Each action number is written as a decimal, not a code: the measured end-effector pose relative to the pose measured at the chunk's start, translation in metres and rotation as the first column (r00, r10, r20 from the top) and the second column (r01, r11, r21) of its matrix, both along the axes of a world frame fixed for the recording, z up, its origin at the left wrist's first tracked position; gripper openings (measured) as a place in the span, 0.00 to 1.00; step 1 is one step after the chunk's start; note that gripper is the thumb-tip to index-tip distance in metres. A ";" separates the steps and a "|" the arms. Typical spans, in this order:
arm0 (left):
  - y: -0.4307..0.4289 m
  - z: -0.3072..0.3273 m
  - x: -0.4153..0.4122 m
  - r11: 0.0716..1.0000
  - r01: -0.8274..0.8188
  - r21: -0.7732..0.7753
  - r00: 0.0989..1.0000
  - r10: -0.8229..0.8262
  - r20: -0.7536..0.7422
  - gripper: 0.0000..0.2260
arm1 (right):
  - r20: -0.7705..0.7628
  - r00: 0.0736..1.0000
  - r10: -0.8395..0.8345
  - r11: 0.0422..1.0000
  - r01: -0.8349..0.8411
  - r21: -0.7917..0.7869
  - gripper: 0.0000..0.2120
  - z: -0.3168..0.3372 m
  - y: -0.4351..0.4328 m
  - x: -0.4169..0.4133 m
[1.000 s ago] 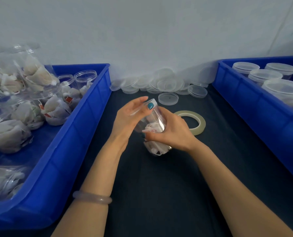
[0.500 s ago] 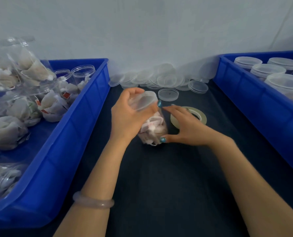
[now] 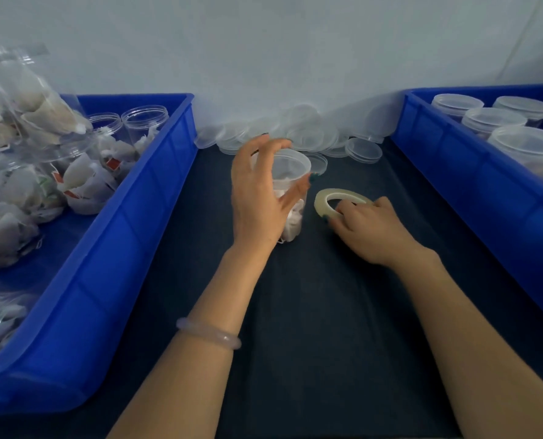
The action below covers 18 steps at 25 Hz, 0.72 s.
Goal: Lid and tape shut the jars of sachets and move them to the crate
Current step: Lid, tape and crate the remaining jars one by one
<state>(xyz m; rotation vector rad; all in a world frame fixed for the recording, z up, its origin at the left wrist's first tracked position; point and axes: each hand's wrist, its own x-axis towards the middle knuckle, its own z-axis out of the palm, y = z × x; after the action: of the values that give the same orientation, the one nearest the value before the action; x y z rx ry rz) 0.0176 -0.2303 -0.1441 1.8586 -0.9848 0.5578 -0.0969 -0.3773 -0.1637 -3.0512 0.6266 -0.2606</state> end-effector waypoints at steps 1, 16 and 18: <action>0.000 -0.001 -0.003 0.994 -0.092 0.057 0.989 0.085 0.125 0.20 | 0.089 0.996 -0.025 0.998 0.019 0.065 0.19 0.001 0.002 0.000; 0.002 0.006 -0.028 0.976 0.131 -0.174 0.983 -0.104 0.152 0.16 | 0.754 0.627 0.197 0.875 -0.460 0.154 0.16 0.015 0.036 -0.002; 0.003 0.008 -0.025 0.952 0.115 -0.283 0.989 -0.082 0.125 0.12 | 0.758 0.611 0.227 0.900 -0.429 0.076 0.16 0.013 0.038 -0.003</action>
<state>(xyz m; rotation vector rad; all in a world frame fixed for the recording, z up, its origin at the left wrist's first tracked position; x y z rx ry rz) -0.0075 -0.2274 -0.1365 1.5236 -1.0049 0.7115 -0.0997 -0.3391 -0.1502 -2.3987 0.0148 -1.2084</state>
